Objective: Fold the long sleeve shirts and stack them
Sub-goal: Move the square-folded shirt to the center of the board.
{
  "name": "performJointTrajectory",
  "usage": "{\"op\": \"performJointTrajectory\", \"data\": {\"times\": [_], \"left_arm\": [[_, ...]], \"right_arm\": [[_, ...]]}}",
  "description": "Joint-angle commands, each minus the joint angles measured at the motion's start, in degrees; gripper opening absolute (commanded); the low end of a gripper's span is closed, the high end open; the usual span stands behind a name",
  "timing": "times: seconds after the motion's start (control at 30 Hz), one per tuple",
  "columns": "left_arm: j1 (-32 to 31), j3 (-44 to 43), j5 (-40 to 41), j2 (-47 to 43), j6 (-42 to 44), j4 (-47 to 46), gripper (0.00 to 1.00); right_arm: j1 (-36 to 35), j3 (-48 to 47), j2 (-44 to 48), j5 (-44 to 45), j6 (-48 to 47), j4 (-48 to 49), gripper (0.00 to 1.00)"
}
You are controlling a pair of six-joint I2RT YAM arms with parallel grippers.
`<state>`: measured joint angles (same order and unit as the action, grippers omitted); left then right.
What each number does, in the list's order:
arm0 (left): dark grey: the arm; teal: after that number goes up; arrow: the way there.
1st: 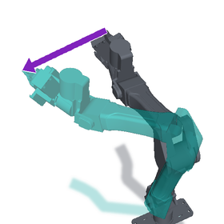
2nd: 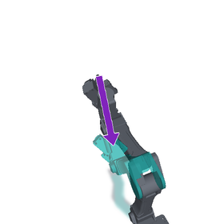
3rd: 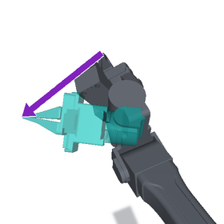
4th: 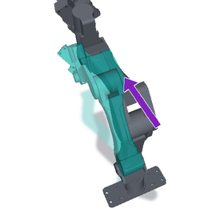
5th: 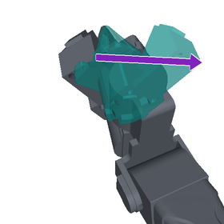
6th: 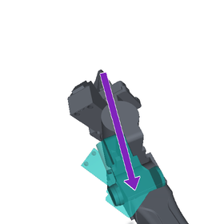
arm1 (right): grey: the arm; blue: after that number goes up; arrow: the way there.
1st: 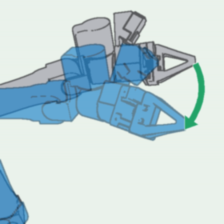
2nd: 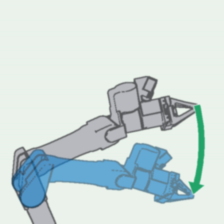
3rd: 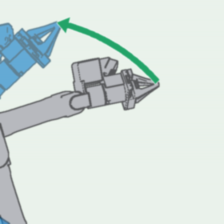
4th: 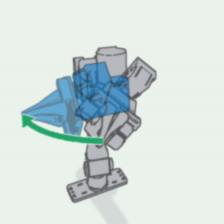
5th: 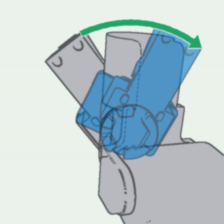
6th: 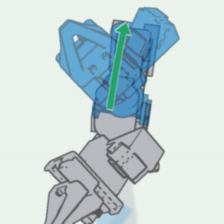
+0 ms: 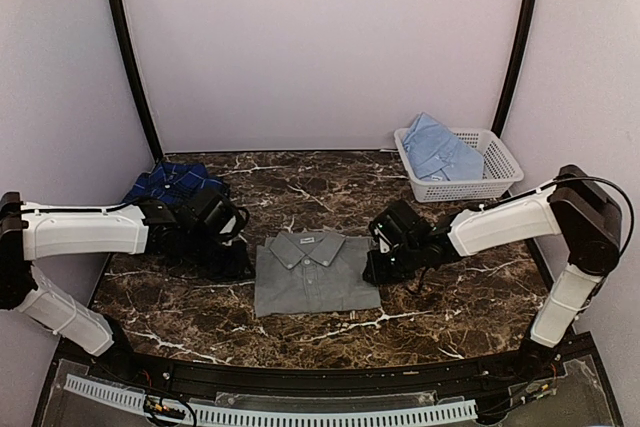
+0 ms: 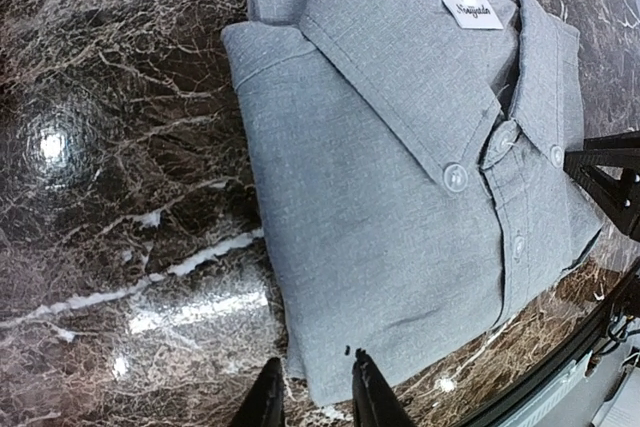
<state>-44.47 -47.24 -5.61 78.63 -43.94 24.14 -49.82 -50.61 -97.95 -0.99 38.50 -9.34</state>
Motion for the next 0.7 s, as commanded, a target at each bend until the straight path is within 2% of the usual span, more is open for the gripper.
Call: {"op": "performJointTrajectory", "data": {"times": [0.0,0.07,0.1,0.43,0.67], "left_arm": [[0.9,-1.6,2.3,-0.4,0.4,1.6,0.23],[1.5,-2.0,2.5,-0.2,0.7,1.5,0.23],[1.7,-2.1,2.5,0.0,0.9,1.5,0.23],[2.9,-4.5,3.2,2.3,2.0,2.0,0.22],[4.2,-6.2,4.0,4.3,2.4,3.0,0.22]], "right_arm": [[-0.5,0.4,-0.3,2.8,0.9,0.0,0.15],[0.0,0.3,0.0,3.8,0.7,-0.8,0.02],[0.3,0.4,0.2,4.2,0.5,-1.2,0.0],[9.3,5.5,8.8,6.3,-3.6,-4.1,0.0],[16.3,5.7,11.5,8.6,-7.8,-9.4,0.0]]}}
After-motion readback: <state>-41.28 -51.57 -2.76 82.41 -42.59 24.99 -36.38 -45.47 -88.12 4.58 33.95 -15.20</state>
